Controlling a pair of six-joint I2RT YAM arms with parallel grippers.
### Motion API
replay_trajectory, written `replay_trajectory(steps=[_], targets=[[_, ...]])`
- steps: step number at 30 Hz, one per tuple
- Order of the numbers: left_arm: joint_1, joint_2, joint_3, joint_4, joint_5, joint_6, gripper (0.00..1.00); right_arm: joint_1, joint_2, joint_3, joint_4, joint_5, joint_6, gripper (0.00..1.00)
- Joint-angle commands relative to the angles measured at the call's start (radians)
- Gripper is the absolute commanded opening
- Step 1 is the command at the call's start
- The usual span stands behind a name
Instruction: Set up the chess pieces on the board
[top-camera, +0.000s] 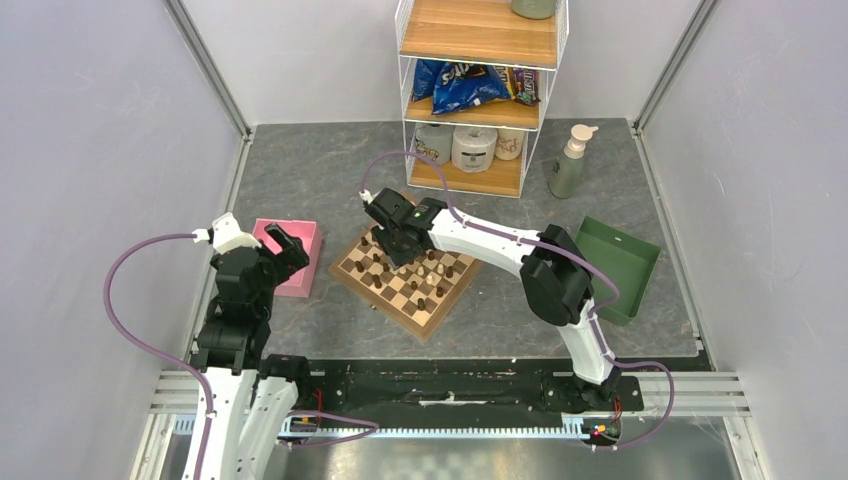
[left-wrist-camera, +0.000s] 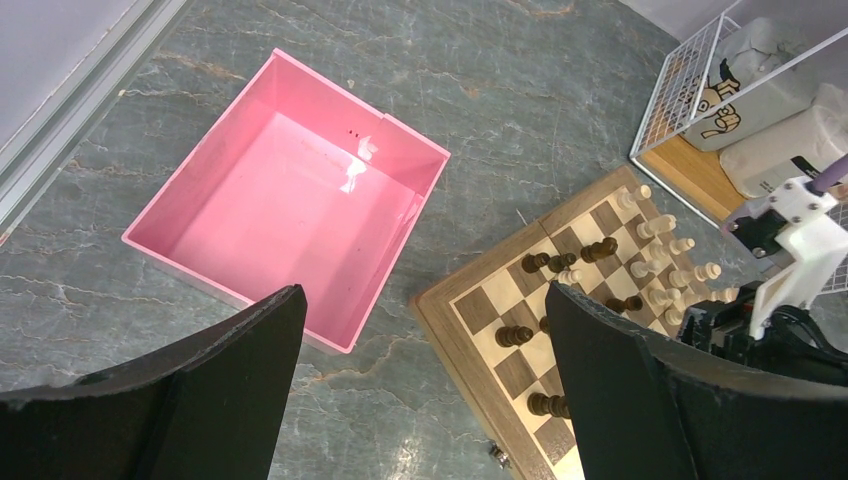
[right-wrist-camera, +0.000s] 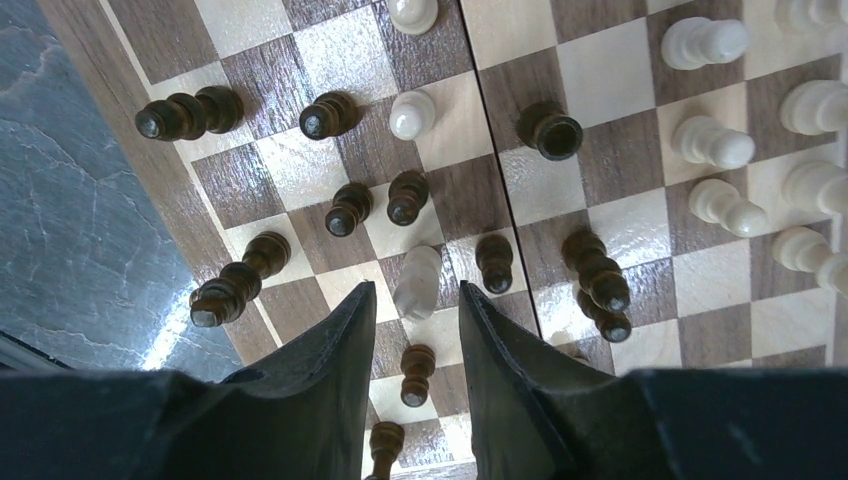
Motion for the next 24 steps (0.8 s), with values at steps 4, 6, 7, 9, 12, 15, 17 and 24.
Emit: replay_trajectory(steps=[4,6,7,9,12,15,17,24], targets=[[0.011,-0.001,-0.002,0.025,0.007,-0.033,0.96,0.008,0.03,0.054,-0.009,-0.03,-0.015,0.43],[0.012,-0.002,-0.003,0.025,0.005,-0.033,0.96,0.008,0.033,0.056,-0.01,-0.033,-0.015,0.41],[0.012,-0.003,-0.003,0.026,0.004,-0.034,0.96,0.008,0.033,0.056,-0.011,-0.035,-0.015,0.41],[0.015,-0.004,-0.002,0.025,0.006,-0.034,0.96,0.008,0.035,0.058,-0.014,-0.036,-0.014,0.41],[0.016,-0.004,-0.003,0.025,0.006,-0.033,0.96,0.008,0.037,0.058,-0.015,-0.033,-0.016,0.39],[0.018,-0.002,-0.002,0.026,0.008,-0.035,0.96,0.008,0.039,0.061,-0.018,-0.034,-0.017,0.33],[0.019,-0.003,-0.004,0.026,0.01,-0.036,0.96,0.01,0.039,0.062,-0.02,-0.034,-0.016,0.33],[0.023,-0.001,-0.006,0.029,0.016,-0.036,0.96,0.012,0.04,0.064,-0.024,-0.035,-0.016,0.29]])
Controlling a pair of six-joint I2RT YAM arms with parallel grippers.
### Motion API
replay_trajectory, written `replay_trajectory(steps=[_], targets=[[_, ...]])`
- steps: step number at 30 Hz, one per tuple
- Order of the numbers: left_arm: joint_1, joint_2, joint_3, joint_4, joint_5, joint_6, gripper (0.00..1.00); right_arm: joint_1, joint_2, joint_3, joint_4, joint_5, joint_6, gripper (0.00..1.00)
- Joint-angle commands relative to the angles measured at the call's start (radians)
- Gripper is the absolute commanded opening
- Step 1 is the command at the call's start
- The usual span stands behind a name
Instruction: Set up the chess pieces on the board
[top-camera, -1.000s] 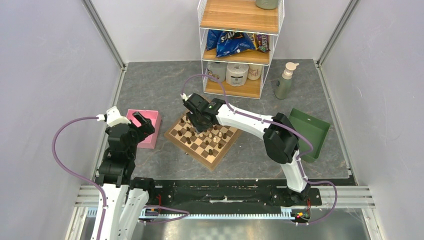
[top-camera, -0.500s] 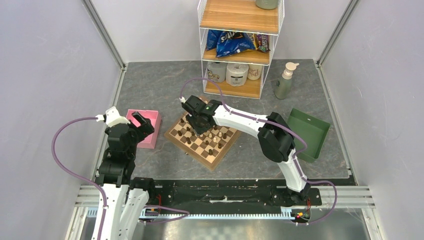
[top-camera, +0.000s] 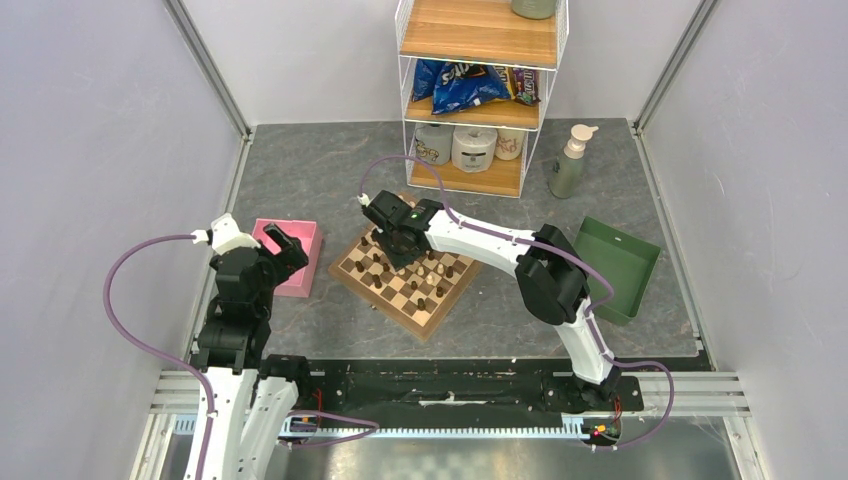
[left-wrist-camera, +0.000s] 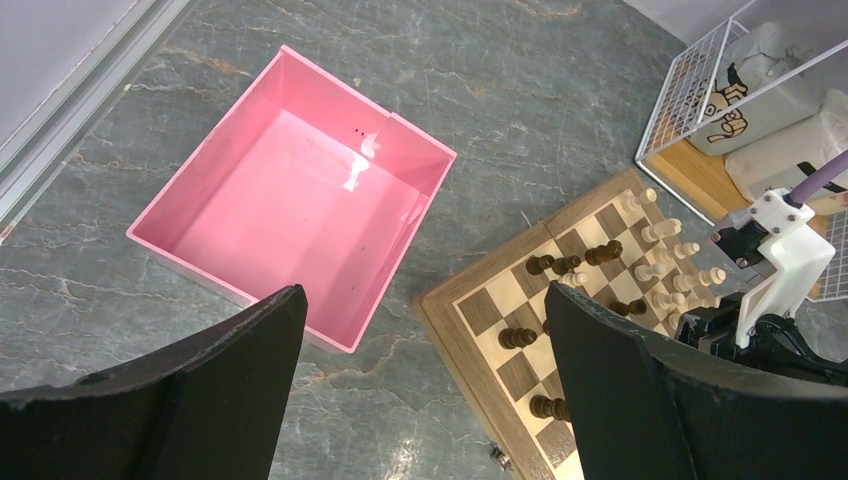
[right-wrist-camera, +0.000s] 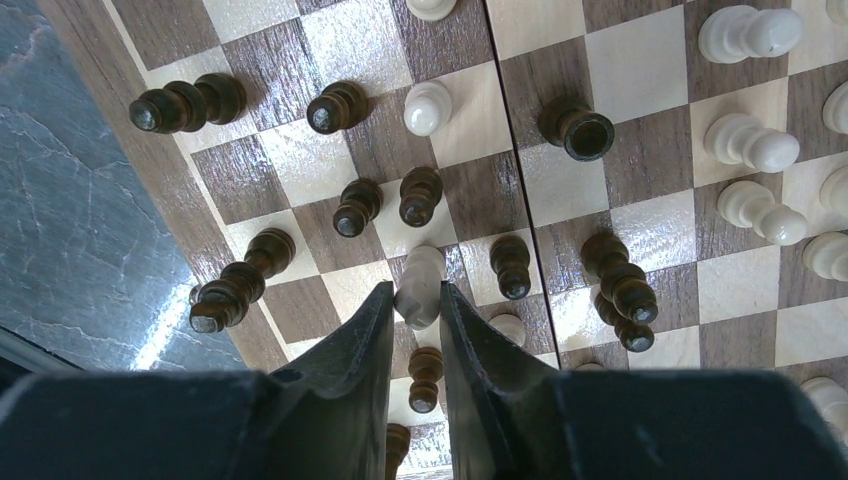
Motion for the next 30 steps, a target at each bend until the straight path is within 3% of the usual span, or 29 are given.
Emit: replay_trajectory(steps=[1,3,5,9,20,30], targets=[[0.01,-0.001,-0.001,0.028,0.016,-0.029,0.96,0.007,0.005,0.046,-0.007,-0.008,-0.012,0.26],[0.012,0.0,0.0,0.028,0.018,-0.029,0.96,0.007,0.004,0.047,-0.008,-0.007,-0.011,0.25],[0.012,0.0,-0.002,0.03,0.018,-0.03,0.96,0.007,0.0,0.049,-0.01,-0.01,-0.012,0.16],[0.015,0.003,-0.003,0.034,0.025,-0.03,0.96,0.011,-0.022,0.053,-0.01,-0.02,-0.007,0.14],[0.023,0.01,-0.005,0.038,0.04,-0.029,0.96,0.016,-0.182,-0.008,-0.01,0.028,0.003,0.1],[0.03,0.016,-0.006,0.044,0.056,-0.031,0.96,-0.038,-0.353,-0.1,-0.062,0.21,-0.026,0.08]])
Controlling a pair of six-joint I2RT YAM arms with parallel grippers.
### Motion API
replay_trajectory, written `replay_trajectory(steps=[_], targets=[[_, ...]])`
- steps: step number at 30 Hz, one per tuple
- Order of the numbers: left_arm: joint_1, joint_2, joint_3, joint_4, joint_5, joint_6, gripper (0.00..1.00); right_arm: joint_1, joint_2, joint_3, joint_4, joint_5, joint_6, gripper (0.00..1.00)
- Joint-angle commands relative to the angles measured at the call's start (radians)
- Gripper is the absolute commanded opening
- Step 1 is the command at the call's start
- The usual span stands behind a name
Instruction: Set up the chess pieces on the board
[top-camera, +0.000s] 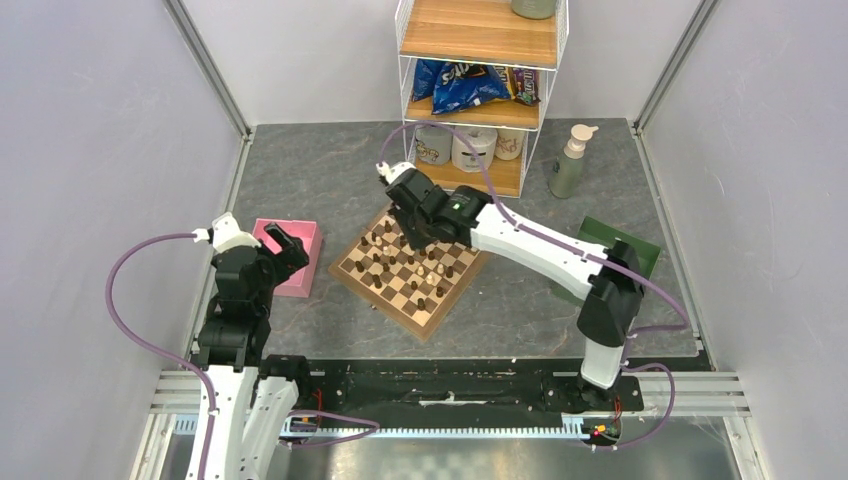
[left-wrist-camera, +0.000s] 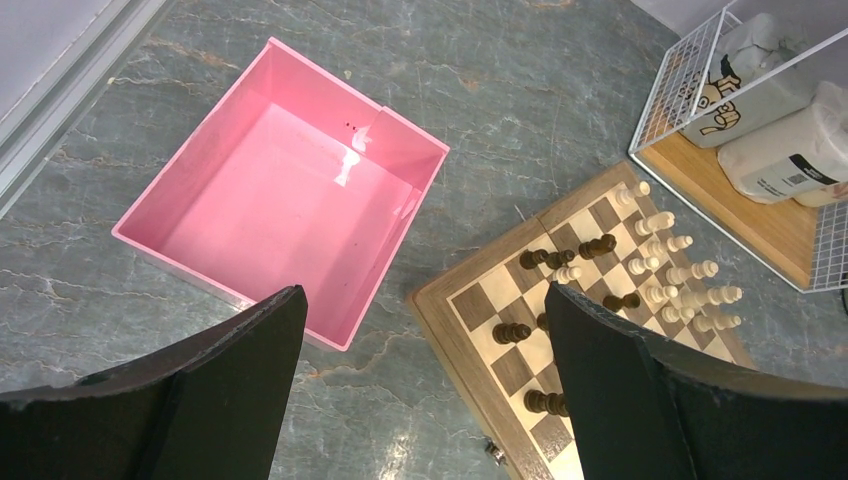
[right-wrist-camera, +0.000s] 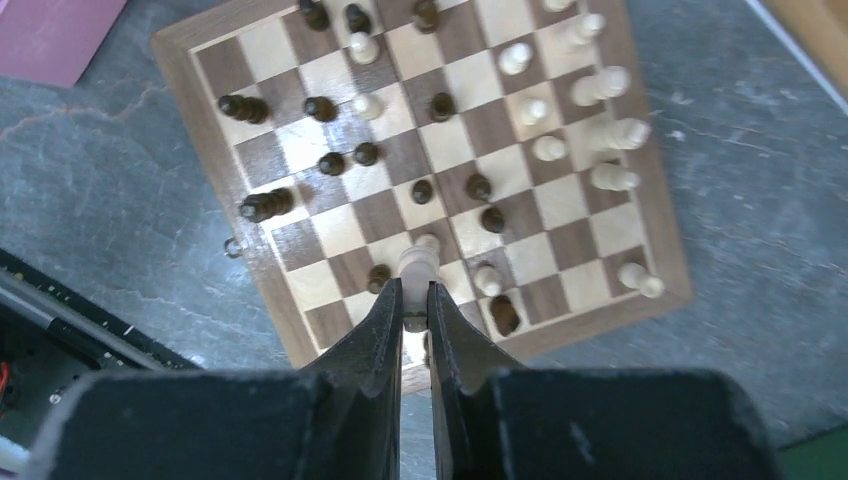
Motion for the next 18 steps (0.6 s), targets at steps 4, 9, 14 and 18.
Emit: replay_trajectory(steps=[4,9,14,18], targets=[[0.011,0.006,-0.006,0.043,0.024,-0.03,0.96,-0.116,-0.088,-0.081,-0.027,0.078,-0.008,0.08],[0.011,0.008,-0.007,0.044,0.028,-0.032,0.96,-0.187,-0.082,-0.113,-0.03,0.064,-0.006,0.08],[0.012,0.009,-0.007,0.044,0.029,-0.033,0.96,-0.244,-0.045,-0.126,-0.03,0.05,-0.012,0.08],[0.015,0.008,-0.007,0.046,0.029,-0.032,0.96,-0.261,0.002,-0.122,-0.024,0.041,-0.021,0.08]])
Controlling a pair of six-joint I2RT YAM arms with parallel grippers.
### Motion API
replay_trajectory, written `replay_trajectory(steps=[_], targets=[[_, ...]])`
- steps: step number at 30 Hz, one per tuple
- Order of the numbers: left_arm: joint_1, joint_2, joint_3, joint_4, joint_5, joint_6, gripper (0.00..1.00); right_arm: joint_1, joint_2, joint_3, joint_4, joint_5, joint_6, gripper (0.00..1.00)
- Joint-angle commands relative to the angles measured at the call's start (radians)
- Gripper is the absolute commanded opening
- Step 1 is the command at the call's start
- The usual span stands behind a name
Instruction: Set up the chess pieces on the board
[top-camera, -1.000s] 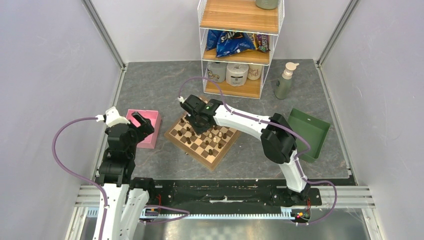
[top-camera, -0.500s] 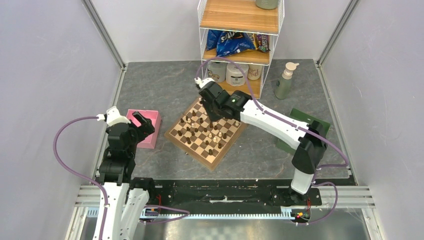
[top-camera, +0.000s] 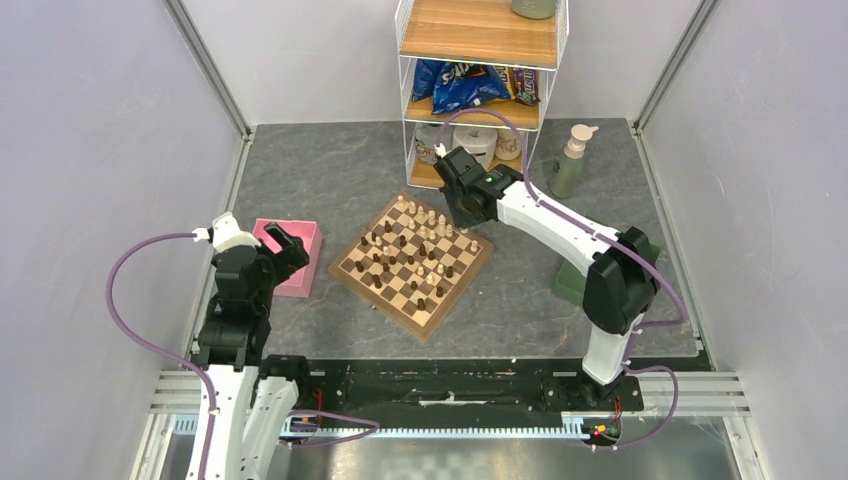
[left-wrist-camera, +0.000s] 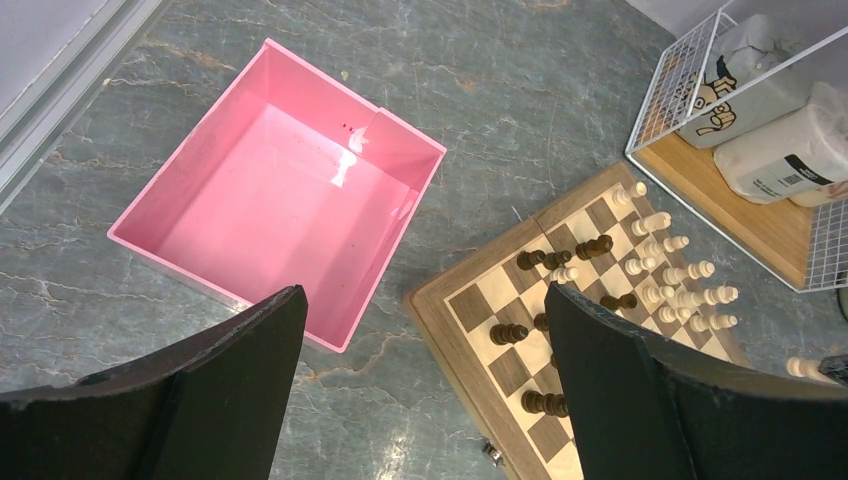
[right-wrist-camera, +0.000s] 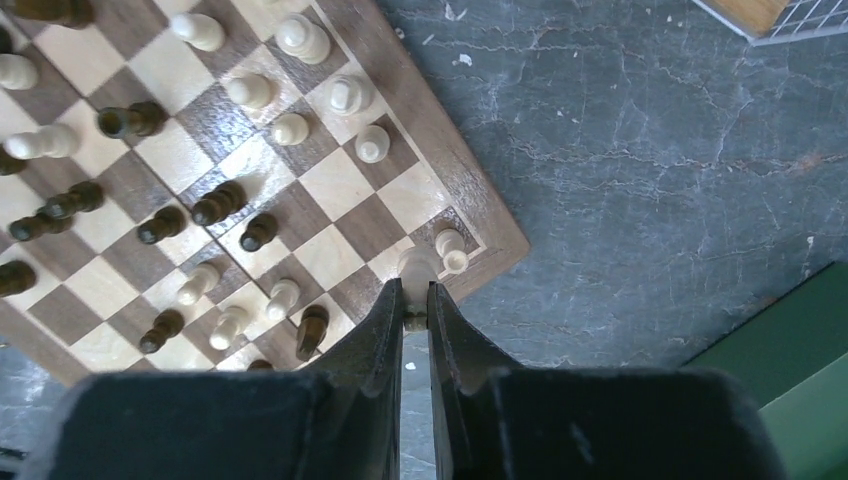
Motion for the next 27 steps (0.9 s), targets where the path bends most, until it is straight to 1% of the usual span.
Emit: replay_trajectory(steps=[1,8,20,27], targets=[[0.009,0.004,-0.007,0.038,0.013,-0.03,0.96,-0.012,0.056,0.005,0.018,-0.017,-0.016,0.08],[0.013,0.005,-0.007,0.039,0.013,-0.032,0.96,-0.033,0.119,0.006,0.047,-0.048,-0.015,0.08],[0.02,0.007,-0.007,0.042,0.022,-0.031,0.96,-0.081,0.16,-0.01,0.096,-0.131,0.002,0.09],[0.022,0.009,-0.008,0.041,0.024,-0.032,0.96,-0.09,0.175,-0.016,0.098,-0.147,0.008,0.1]])
